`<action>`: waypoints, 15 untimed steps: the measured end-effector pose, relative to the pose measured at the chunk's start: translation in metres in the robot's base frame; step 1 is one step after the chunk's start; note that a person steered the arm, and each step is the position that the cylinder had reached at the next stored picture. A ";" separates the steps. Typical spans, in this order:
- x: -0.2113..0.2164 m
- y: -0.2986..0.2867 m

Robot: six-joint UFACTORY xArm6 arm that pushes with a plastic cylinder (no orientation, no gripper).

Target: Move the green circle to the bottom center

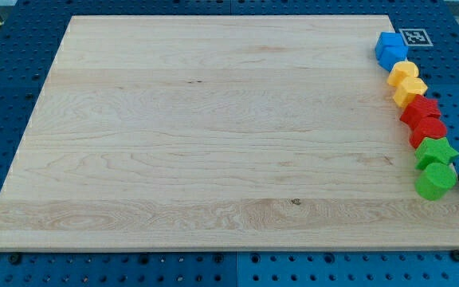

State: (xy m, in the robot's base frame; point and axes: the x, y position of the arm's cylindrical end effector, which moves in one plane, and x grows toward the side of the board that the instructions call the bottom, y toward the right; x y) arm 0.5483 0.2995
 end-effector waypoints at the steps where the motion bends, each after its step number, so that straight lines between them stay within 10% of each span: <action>1: 0.000 -0.035; 13: 0.016 -0.225; 15: 0.015 -0.163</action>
State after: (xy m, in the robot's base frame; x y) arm 0.5634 0.1364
